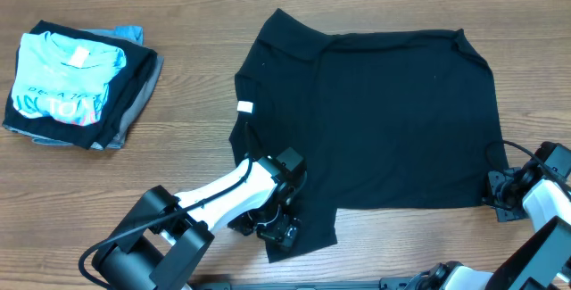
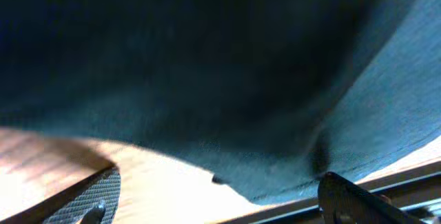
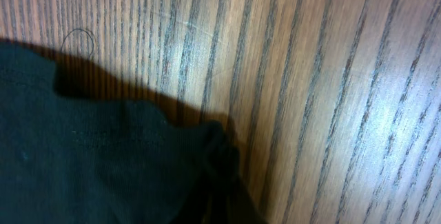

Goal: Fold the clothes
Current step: 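Fold the shirt's bottom half upward toward the collar with both grippers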

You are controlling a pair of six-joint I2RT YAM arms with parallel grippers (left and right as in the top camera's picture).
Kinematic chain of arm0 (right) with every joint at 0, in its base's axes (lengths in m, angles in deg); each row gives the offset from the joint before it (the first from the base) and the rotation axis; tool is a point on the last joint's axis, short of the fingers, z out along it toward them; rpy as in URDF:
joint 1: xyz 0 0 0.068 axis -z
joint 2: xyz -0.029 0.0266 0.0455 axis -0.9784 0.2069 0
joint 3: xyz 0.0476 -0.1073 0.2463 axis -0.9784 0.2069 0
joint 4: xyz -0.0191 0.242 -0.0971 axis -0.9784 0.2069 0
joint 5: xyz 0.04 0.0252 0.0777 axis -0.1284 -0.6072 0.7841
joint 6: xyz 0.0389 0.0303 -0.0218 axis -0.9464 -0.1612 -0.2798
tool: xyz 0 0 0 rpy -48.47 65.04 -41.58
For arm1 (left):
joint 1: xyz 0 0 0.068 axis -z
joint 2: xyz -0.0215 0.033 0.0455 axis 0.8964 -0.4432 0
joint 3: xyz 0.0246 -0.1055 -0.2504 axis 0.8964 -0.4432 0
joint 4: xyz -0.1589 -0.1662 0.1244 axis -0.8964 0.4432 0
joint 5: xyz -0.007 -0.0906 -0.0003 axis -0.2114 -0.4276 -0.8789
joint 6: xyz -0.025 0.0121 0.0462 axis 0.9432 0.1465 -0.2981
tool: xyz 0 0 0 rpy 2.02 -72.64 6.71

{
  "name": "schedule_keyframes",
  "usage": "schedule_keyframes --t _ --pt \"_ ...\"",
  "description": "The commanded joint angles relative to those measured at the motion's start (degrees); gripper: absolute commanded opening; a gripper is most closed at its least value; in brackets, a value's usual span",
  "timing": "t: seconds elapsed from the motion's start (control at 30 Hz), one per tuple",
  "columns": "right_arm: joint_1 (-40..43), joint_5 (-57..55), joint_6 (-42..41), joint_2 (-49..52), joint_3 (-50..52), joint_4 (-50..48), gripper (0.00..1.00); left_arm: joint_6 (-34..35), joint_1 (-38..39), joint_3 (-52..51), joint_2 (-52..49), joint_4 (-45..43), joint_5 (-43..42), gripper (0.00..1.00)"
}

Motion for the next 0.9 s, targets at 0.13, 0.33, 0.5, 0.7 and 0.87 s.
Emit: schedule_keyframes --t 0.13,0.33,0.5,0.7,0.87 --pt "0.1 0.7 0.3 0.3 0.8 0.0 0.04 0.8 0.4 -0.2 1.0 -3.2 -0.6 0.91" --pt "0.1 1.1 0.3 0.3 0.8 0.0 0.04 1.9 0.4 -0.2 1.0 -3.8 -0.7 0.86" --pt "0.1 1.6 0.3 0.3 0.8 0.0 0.04 1.9 0.5 -0.2 1.0 -4.0 -1.1 0.8" --pt "0.1 1.6 0.3 0.3 0.8 0.0 0.04 1.9 0.4 -0.2 1.0 -4.9 -1.1 0.59" --pt "0.1 1.6 0.3 0.3 0.8 0.0 0.04 1.9 0.4 -0.2 1.0 -4.9 -1.8 0.39"
